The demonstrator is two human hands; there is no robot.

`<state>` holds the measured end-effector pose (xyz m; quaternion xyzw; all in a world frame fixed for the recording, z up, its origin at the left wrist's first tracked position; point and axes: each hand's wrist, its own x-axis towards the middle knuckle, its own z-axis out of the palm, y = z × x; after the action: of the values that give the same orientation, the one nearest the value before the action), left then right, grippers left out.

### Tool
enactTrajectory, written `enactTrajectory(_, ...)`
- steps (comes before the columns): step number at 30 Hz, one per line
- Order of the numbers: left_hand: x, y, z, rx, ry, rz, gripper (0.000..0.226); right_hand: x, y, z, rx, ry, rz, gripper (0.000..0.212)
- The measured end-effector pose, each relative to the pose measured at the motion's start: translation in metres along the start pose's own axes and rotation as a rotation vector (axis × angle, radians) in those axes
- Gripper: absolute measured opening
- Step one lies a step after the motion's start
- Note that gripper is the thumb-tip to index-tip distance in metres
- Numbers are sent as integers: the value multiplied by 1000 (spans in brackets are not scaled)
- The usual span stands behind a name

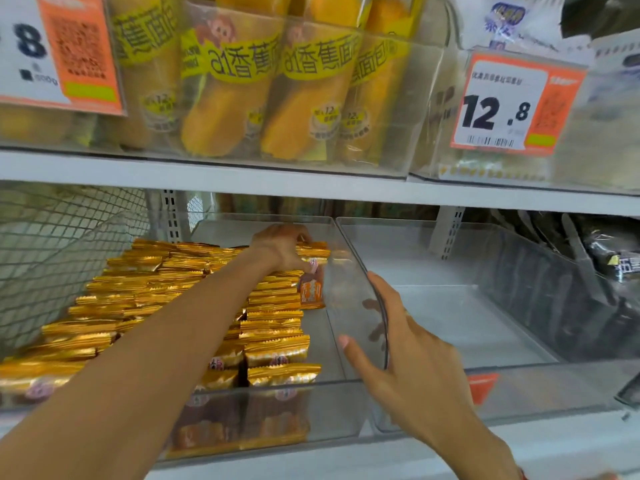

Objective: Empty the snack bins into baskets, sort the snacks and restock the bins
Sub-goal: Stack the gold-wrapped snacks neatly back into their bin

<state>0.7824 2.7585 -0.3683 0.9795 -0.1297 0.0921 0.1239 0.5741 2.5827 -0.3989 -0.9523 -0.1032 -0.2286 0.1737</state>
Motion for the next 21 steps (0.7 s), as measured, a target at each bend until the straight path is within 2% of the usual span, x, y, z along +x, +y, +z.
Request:
enactTrajectory(4, -22, -2, -14, -150, 61, -58, 50, 0, 2, 3, 7, 30, -31, 75)
enactTrajectory(8, -82, 4, -34, -211, 208, -34, 38, -3, 1, -6, 47, -2, -43, 70)
enactTrajectory(10, -125, 13, -46, -160, 336, 27, 33, -11, 2, -14, -28, 82, -98, 59)
enactTrajectory(13, -197, 27, -59, -77, 520, 98, 25, -41, -2, -26, -32, 310, -268, 33)
enactTrajectory(15, -244, 33, -58, -114, 569, 124, 18, -65, -2, -27, 20, 272, -379, 25)
enactTrajectory(16, -267, 36, -54, -157, 559, 122, 14, -76, -3, -25, 34, 170, -408, 25)
enactTrajectory(18, -304, 35, -35, -228, 449, 58, 6, -91, -4, -16, 18, -252, -341, 27)
enactTrajectory(20, -334, 27, -3, -274, 230, -54, 4, -102, 4, 7, -106, -736, -189, 36)
enactTrajectory(21, -347, 19, 19, -293, 116, -110, 5, -110, 9, 23, -133, -884, -131, 39)
